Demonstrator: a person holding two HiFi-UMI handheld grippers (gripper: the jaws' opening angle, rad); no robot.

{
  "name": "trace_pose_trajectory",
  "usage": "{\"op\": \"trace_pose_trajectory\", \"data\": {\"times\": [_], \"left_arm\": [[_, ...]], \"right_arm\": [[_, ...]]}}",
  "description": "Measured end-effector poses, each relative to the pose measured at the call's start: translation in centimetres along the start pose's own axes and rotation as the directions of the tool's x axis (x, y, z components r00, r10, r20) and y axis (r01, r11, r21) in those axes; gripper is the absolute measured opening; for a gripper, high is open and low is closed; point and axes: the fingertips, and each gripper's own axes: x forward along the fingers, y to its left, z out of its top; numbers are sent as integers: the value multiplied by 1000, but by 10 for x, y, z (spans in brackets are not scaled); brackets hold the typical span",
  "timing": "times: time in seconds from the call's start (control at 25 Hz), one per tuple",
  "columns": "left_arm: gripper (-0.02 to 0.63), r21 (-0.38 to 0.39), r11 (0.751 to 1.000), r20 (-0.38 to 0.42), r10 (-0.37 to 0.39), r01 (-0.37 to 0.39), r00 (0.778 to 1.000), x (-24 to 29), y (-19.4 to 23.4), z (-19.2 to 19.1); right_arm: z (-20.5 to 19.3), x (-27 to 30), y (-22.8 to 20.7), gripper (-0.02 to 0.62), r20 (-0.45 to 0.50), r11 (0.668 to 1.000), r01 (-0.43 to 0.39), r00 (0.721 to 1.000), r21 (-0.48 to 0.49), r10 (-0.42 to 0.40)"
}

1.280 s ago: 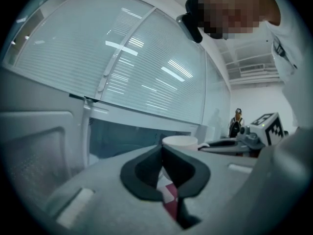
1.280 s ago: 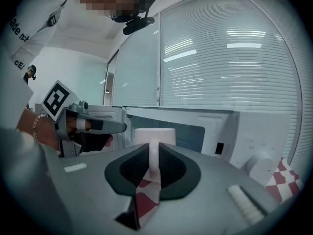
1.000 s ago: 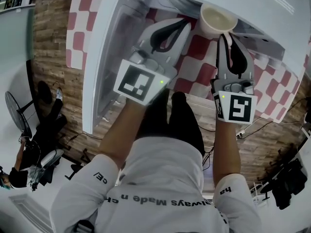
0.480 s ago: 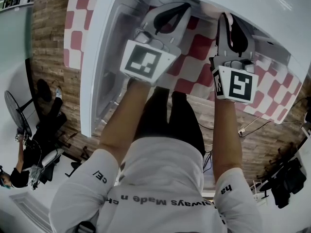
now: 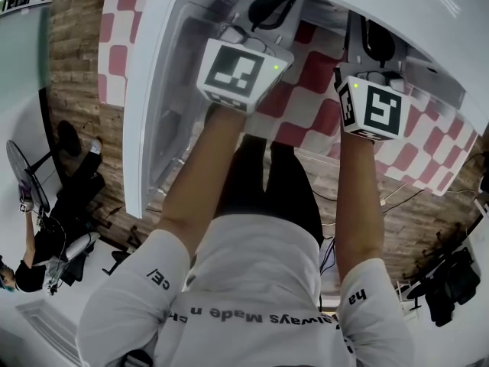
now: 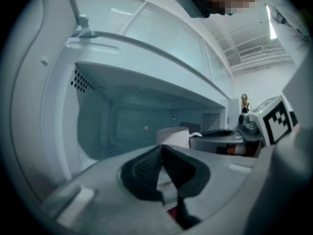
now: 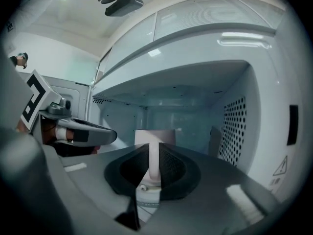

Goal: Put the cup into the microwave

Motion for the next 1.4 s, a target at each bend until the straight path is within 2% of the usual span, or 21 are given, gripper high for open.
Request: {"op": "trace_pose_trajectory", "data": {"times": [0.28, 0.48, 0.8, 1.0, 1.4], "left_arm": [[3, 2, 1000, -8, -1, 1, 1000, 6, 4, -2], [3, 0, 1000, -15, -5, 5, 1000, 12, -10, 2], [3, -9, 1000, -37, -1, 0, 999, -4, -7, -10], [3, -6, 1000, -39, 10, -11, 999, -13, -17, 2], [4, -35, 999, -51, 15, -17, 999, -55, -57, 43]], "right_arm": [[-2, 8, -2, 41, 16, 1000, -5, 1000, -1, 5], [-2, 1, -15, 42, 29, 1000, -15, 999, -1, 15], [-20, 5, 0, 51, -19, 1000, -14, 1000, 4, 14], [-11, -7, 3, 91, -40, 999, -29, 999, 16, 30], [26, -73, 4, 80, -87, 999, -31, 996, 44, 35]]}}
